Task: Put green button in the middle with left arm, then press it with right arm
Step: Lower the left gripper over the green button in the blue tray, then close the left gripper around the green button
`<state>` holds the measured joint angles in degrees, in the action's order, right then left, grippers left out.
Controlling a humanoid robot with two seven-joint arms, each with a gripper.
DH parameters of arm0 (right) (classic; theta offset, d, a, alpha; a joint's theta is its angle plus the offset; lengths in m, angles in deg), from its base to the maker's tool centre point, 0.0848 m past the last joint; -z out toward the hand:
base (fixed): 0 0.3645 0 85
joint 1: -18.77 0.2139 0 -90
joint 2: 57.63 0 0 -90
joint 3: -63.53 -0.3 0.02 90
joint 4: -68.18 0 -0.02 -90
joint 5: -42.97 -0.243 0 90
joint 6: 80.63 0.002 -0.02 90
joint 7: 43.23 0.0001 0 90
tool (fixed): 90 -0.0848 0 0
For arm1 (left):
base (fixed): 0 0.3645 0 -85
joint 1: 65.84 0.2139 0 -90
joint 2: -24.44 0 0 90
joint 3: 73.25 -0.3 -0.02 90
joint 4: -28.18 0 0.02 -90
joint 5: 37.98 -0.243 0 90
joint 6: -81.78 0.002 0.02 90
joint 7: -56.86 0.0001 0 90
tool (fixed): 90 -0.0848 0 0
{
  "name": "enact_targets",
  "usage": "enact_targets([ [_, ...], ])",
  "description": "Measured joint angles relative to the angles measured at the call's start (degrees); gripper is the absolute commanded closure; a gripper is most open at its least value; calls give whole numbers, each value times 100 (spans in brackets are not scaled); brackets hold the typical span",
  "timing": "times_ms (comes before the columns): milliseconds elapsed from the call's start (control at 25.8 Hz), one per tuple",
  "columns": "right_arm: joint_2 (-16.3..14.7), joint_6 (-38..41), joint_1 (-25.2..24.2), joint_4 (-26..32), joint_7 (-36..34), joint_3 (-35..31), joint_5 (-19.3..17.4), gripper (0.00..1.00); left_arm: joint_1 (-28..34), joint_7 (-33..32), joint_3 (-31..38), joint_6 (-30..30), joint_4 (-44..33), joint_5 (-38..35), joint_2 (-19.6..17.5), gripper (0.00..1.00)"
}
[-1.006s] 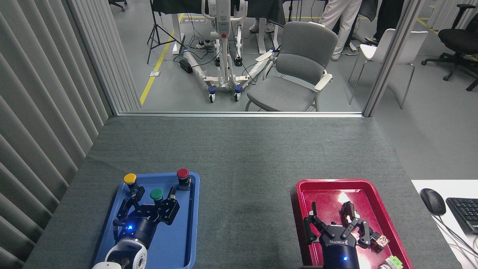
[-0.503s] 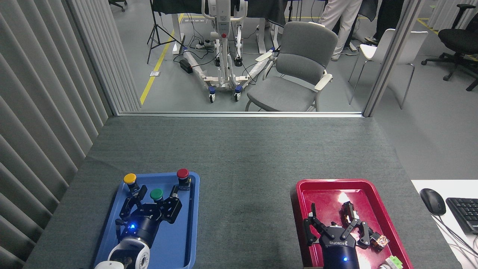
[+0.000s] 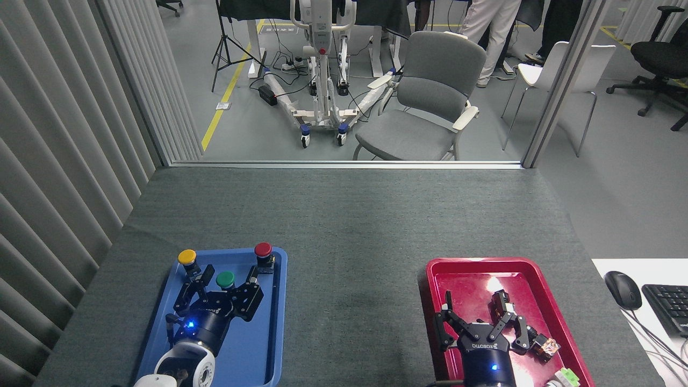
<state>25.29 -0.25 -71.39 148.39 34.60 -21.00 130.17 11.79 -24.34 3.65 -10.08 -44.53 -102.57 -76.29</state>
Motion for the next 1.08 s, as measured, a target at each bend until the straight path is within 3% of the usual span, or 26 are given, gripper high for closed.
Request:
enact_targets([
  [193, -13, 2, 55, -19, 155, 20, 21, 1, 73, 1, -7, -225, -197, 9, -24, 0],
  [503, 35, -33, 87, -140, -370, 24, 27, 1, 197, 11, -3, -301, -392, 9, -37, 0],
  [890, -19, 30, 136, -205, -436, 145, 16, 1, 271, 11, -18, -638, -399, 10, -52, 0],
  [1083, -31, 92, 112, -226, -454, 169, 5, 1, 272, -1, -24, -1233, -355, -12, -45, 1],
])
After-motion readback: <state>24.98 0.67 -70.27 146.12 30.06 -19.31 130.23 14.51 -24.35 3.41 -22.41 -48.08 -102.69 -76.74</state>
